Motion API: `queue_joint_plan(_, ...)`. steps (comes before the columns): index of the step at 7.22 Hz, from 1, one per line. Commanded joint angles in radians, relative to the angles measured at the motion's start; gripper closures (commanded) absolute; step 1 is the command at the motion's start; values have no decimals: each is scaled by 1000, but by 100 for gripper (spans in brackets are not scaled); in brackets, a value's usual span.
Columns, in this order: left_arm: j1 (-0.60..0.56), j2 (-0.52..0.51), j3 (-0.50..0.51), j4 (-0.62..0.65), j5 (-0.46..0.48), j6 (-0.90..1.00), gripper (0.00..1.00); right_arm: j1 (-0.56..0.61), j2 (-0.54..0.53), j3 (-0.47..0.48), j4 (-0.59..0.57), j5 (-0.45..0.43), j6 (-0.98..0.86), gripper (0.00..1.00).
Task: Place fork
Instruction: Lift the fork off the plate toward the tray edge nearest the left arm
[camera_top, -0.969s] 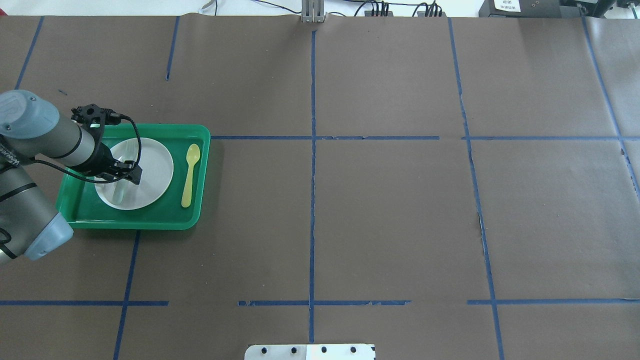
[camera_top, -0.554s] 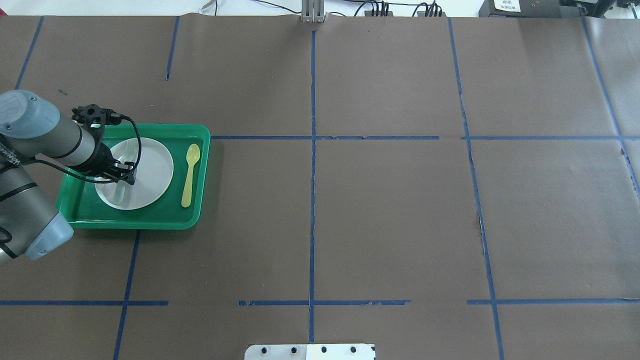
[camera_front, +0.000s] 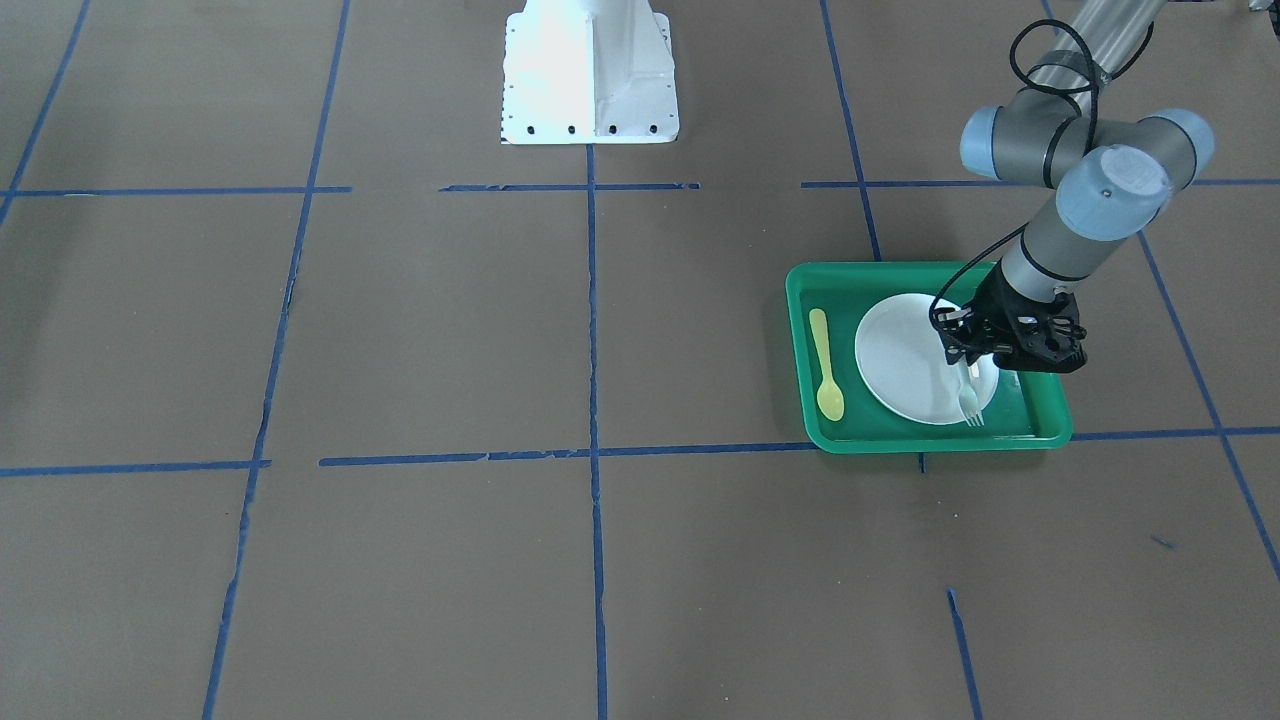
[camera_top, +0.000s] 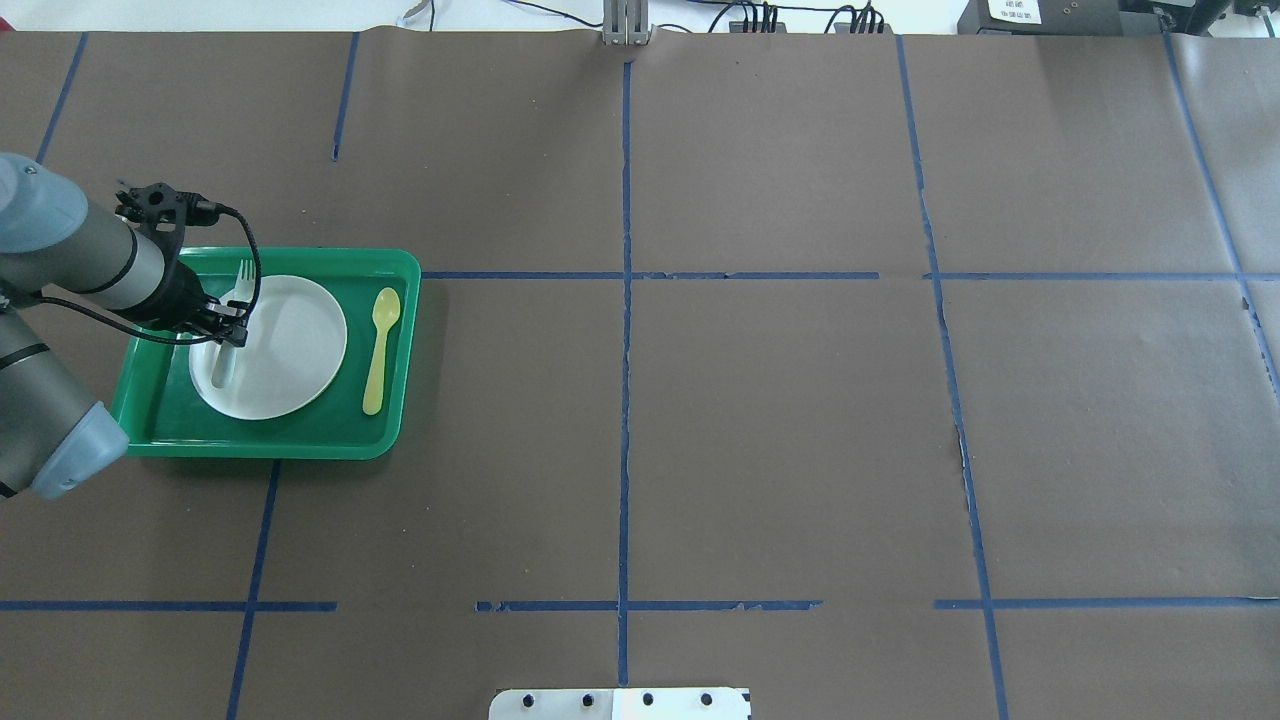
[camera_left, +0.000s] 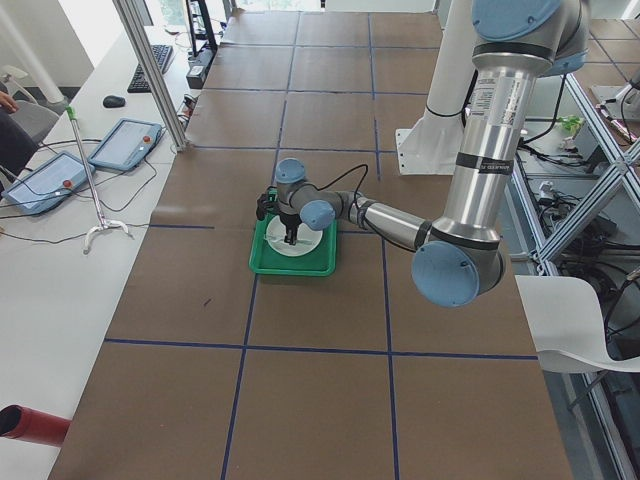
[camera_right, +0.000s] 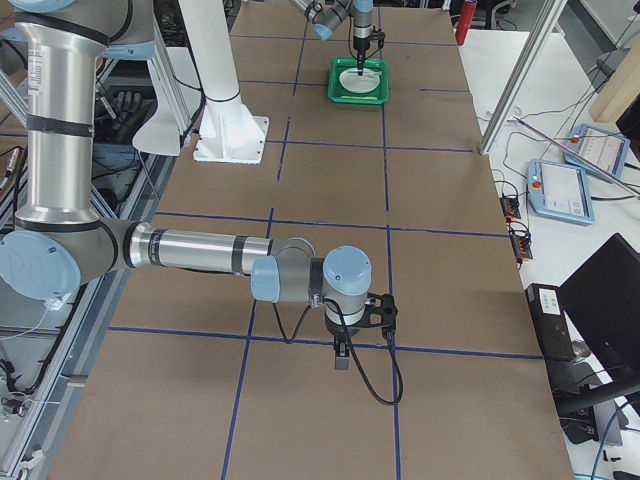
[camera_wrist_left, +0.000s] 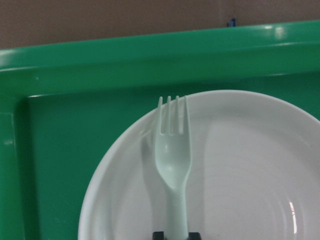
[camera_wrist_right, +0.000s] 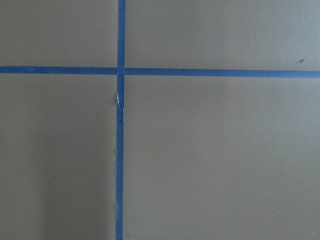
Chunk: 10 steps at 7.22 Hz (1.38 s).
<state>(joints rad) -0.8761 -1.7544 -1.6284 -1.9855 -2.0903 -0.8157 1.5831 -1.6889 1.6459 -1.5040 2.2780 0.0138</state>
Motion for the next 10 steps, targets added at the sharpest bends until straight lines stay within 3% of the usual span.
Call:
queue_joint_plan(1,-73,35,-48,7,-8,71,100,0,0,0,1,0,0,0)
queue_joint_plan(3,-106,137,-58,1,-10,195,100,0,0,0,-1,0,0,0)
queue_joint_plan(7,-93,122,-22,1,-16,141,100,0,0,0,1,0,0,0)
queue_joint_plan(9,-92,116,-24,-1,-143,116,100,0,0,0,1,0,0,0)
queue_joint_plan(10,-92,104,-18,-3,-143,90,100,0,0,0,1,0,0,0)
